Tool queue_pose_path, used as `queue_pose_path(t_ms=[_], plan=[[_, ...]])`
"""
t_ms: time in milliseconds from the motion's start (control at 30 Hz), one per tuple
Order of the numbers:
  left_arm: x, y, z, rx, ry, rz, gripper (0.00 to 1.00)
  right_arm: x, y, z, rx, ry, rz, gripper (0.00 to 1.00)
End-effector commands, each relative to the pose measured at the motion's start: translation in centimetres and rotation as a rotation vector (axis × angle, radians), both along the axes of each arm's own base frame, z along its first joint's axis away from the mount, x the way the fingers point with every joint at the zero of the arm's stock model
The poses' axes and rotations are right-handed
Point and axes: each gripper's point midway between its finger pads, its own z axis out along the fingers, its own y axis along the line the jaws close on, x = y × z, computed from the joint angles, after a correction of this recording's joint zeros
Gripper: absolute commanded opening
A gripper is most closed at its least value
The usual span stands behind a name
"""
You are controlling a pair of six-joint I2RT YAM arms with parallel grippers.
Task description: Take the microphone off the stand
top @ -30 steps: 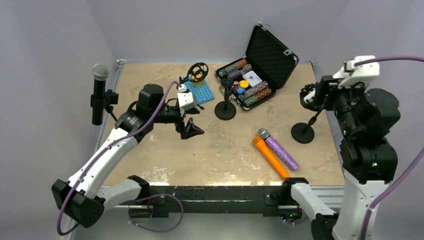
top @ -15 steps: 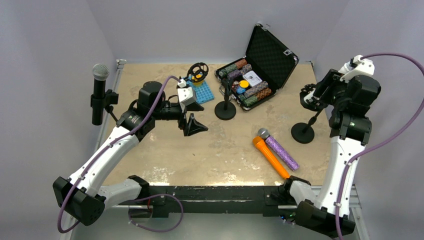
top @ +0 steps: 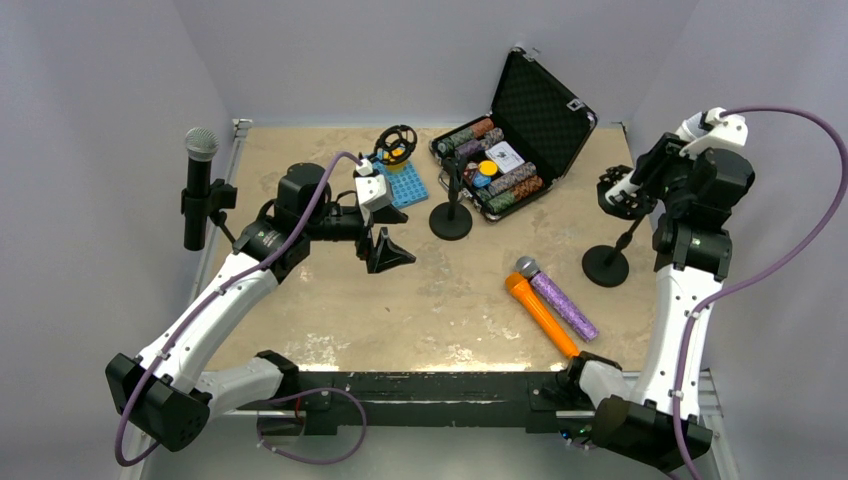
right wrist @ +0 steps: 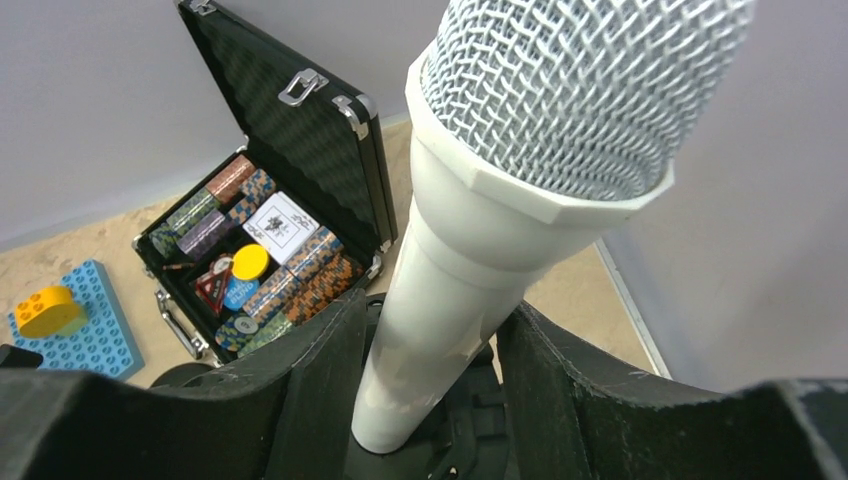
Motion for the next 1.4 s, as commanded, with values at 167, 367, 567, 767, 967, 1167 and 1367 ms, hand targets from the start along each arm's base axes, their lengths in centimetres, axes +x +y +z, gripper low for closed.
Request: queue_pose_path(t_ms=[167,367,567,767,967,1167,1367], plan=[[-0.3,-0.1,1.4,-0.022,-0.031,-0.017,0.91,1.2,-0.8,1.5,-0.081,-0.102,0.000,0.40],[-0.5,0.0,1.1,-0.020,-0.033,-0.016,0.91,0.3,1.3,5.9,-0.119,-0.239,0.089,0.14],[-0.5,-0.1,0.8,-0.021,-0.026,-0.018,0.91,-2.1,3.3,12.3,-0.166,-0.392,0.146,0.00],[-0.3,-0.2,0.9,-0.029,-0.018,-0.019,0.91,-4.9,8.1,16.7,-0.265,-0.493,0.368,0.00],[-0.1,-0.3,0.8,-0.025,-0.021,-0.014,0.91,-8.2,17.5,10.9,-0.252,-0.316,0.897,0.00],[0.0,-0.2,0.9,-0.021,-0.020,-0.006,0.95,-13.1,23.1,-4.1,-0.159,0.107,1.260,0.00],[-0.3,0.3,0.6,-0.002,-0.027,0.007,0.96,-16.0,24.0,-14.6,-0.123,0.398,1.349,0.00]])
